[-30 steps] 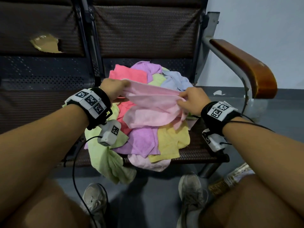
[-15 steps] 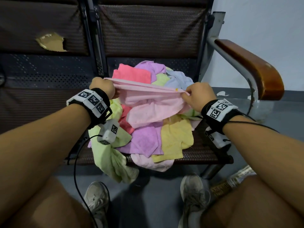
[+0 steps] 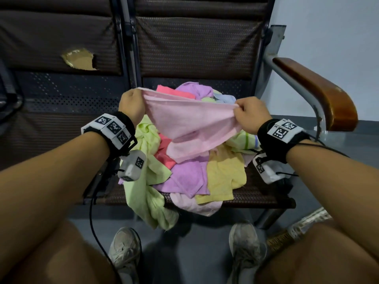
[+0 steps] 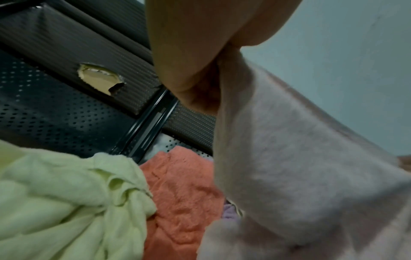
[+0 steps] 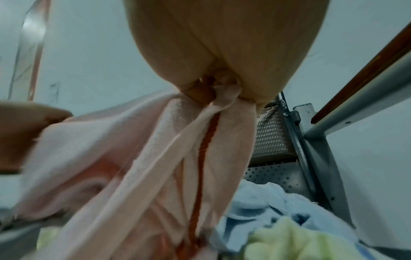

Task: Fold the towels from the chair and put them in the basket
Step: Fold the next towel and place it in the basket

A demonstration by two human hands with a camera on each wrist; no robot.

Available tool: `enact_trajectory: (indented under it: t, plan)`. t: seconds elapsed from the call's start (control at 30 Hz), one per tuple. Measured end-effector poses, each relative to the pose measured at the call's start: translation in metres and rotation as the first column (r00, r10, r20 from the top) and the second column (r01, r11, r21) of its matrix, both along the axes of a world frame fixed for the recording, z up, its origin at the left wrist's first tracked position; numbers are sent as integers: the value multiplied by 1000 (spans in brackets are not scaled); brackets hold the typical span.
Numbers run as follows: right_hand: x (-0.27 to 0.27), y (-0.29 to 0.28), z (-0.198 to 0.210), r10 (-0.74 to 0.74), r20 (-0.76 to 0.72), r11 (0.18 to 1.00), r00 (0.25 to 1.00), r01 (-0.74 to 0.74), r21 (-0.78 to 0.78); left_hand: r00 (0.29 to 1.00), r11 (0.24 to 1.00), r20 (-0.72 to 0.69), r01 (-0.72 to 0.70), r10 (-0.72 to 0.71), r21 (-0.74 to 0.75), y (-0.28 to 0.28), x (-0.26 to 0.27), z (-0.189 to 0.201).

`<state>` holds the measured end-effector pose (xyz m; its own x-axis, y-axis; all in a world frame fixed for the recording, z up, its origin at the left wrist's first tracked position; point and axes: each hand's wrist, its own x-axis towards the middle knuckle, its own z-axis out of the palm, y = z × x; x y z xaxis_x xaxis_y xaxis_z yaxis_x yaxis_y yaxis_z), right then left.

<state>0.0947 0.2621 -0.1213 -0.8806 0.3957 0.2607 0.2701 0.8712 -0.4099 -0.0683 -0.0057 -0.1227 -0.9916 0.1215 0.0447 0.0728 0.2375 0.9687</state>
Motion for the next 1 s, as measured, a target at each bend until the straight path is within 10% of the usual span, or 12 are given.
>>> enact_trajectory:
  t: [0.2, 0.47, 1.0]
  plan:
    - [-5, -7, 48, -5, -193, 952, 981, -54, -302, 987, 980, -6, 157, -158, 119, 1, 13, 45]
    - [14, 6, 120, 90, -126, 993, 988, -99, -61, 932, 921, -106, 359, -346, 151, -15, 25, 99]
    - [30, -1, 163, 88, -160, 988, 983, -107, -111, 917, 978, -382, 170, -114, 117, -6, 28, 139]
